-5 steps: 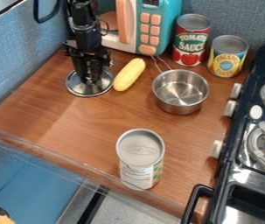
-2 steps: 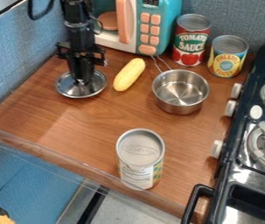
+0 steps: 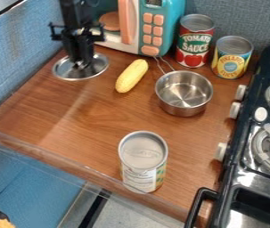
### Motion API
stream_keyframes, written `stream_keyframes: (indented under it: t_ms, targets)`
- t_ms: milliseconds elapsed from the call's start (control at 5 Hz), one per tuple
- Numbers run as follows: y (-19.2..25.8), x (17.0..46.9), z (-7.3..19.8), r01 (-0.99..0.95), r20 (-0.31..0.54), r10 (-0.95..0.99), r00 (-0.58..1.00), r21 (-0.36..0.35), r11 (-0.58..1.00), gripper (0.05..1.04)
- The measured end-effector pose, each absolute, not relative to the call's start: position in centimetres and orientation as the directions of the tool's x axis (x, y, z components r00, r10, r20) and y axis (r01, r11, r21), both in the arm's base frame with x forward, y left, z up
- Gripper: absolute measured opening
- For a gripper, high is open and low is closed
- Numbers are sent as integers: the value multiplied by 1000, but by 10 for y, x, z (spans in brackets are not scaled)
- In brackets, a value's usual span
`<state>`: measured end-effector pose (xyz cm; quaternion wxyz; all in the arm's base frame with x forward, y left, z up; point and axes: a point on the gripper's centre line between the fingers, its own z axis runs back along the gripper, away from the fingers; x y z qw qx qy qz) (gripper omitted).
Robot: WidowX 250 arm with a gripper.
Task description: Put the lid on top of the silver pot
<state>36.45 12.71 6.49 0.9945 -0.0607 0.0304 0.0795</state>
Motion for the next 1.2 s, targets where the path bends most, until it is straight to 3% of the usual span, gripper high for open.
stream_keyframes:
  t_ms: [400, 800, 1200]
  targets:
    - [32, 372, 81, 41, 30, -38, 999, -133, 990, 282]
    - [-21, 384, 73, 77, 131, -61, 990, -115, 990, 282]
    - [-42, 414, 49, 72, 151, -58, 987, -86, 994, 282]
